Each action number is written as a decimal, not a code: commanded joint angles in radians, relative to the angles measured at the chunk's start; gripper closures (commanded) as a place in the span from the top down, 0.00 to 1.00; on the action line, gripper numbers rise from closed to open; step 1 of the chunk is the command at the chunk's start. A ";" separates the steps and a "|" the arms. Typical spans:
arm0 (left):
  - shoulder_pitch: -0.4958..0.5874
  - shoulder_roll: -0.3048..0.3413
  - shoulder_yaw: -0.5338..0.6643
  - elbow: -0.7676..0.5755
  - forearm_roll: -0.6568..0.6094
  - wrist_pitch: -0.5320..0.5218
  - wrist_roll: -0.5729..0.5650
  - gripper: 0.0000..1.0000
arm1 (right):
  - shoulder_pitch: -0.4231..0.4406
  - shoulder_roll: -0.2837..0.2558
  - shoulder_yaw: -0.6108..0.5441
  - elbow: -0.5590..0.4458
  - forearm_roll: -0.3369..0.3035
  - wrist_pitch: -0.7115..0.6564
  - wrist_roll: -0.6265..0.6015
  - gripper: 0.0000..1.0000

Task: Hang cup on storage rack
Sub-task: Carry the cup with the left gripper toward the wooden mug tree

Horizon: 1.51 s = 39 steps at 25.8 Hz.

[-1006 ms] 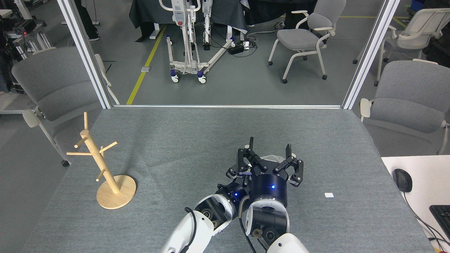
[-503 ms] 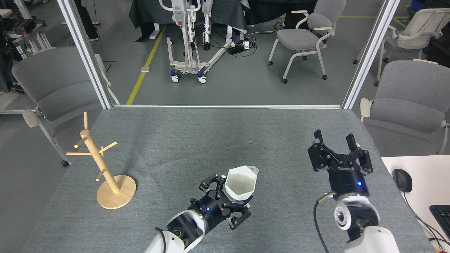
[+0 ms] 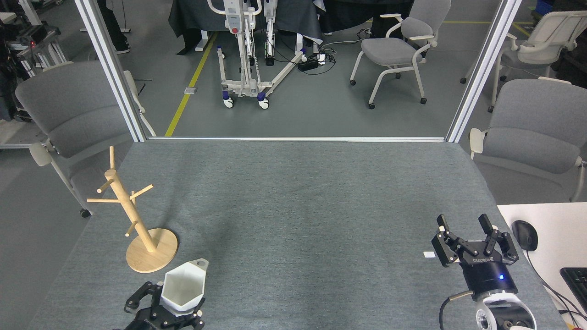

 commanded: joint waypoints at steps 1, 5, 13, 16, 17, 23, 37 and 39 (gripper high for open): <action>0.072 0.019 0.174 0.025 0.000 -0.003 0.021 0.00 | 0.042 0.008 0.001 -0.036 0.010 -0.002 0.000 1.00; 0.065 0.019 0.322 0.091 0.000 -0.002 0.020 0.00 | 0.051 0.011 0.004 -0.077 0.025 -0.001 0.000 1.00; -0.071 0.020 0.516 0.150 0.003 0.000 -0.034 0.00 | 0.050 -0.005 0.038 -0.080 0.030 0.005 -0.001 1.00; -0.149 0.040 0.548 0.151 0.000 0.007 -0.074 0.00 | 0.041 0.023 0.042 -0.083 0.033 0.068 0.008 1.00; -0.174 0.048 0.549 0.154 0.000 0.009 -0.086 0.00 | 0.044 0.025 0.047 -0.093 0.033 0.114 0.022 1.00; -0.278 0.063 0.545 0.154 -0.008 0.004 -0.135 0.00 | 0.044 0.048 0.078 -0.125 0.033 0.186 0.079 1.00; -0.361 0.043 0.439 0.180 -0.126 0.004 -0.177 0.00 | 0.036 0.048 0.075 -0.109 0.027 0.185 0.083 1.00; -0.360 0.040 0.425 0.180 -0.136 0.006 -0.175 0.00 | 0.038 0.040 0.075 -0.114 0.027 0.183 0.083 1.00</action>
